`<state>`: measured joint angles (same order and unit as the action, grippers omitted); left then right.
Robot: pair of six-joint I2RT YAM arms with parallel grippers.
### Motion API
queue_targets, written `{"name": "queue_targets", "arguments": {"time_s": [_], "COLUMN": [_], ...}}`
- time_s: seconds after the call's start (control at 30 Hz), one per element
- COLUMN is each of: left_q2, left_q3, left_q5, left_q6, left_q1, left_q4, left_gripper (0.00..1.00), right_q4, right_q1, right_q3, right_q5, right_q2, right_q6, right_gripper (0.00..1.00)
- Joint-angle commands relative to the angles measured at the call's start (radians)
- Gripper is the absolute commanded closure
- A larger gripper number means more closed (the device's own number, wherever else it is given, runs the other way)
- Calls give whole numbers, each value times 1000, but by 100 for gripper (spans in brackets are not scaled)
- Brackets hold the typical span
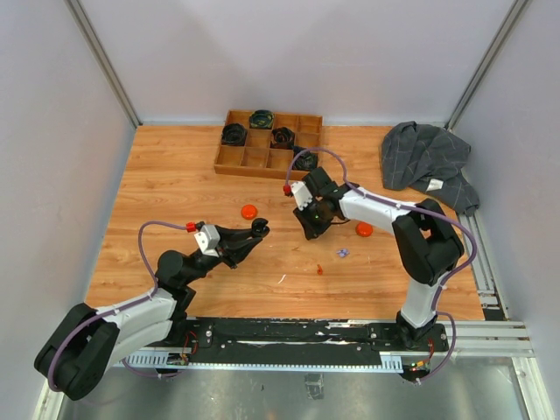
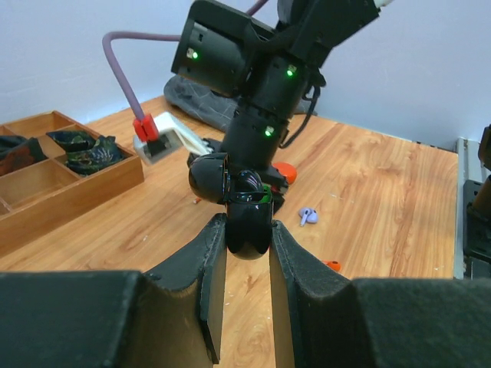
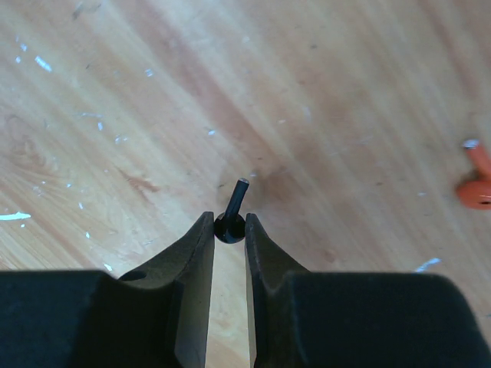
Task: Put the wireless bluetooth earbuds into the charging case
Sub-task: Move the earbud to the center of the board, then pick up the earbud from the center of the board.
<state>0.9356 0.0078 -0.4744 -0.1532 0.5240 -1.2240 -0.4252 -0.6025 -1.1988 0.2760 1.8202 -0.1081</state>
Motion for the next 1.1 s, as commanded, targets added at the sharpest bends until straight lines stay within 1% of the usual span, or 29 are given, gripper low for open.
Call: {"name": "queue_targets", "arguments": {"time_s": [0.0, 0.17, 0.3, 0.47, 0.73, 1.07], "left_q2": [-16, -18, -17, -14, -11, -3], "left_q3": [-17, -17, -17, -17, -16, -15], "left_q5": [11, 11, 13, 13, 12, 12], "left_q6": [20, 20, 21, 21, 20, 20], "left_q1": [-1, -1, -1, -1, -1, -1], "left_q4": [-24, -24, -23, -23, -25, -29], "left_gripper": [100, 100, 100, 100, 100, 100], "right_q4": [-5, -18, -24, -31, -52, -44], "right_q1": [-67, -122, -142, -156, -158, -158], "right_q3": [33, 50, 56, 61, 71, 50], "right_q5": [-58, -95, -141, -175, -253, -326], "right_q2": [-47, -36, -26, -21, -32, -4], "right_q6": [6, -9, -17, -36, -57, -64], "right_gripper": [80, 77, 74, 71, 63, 59]}}
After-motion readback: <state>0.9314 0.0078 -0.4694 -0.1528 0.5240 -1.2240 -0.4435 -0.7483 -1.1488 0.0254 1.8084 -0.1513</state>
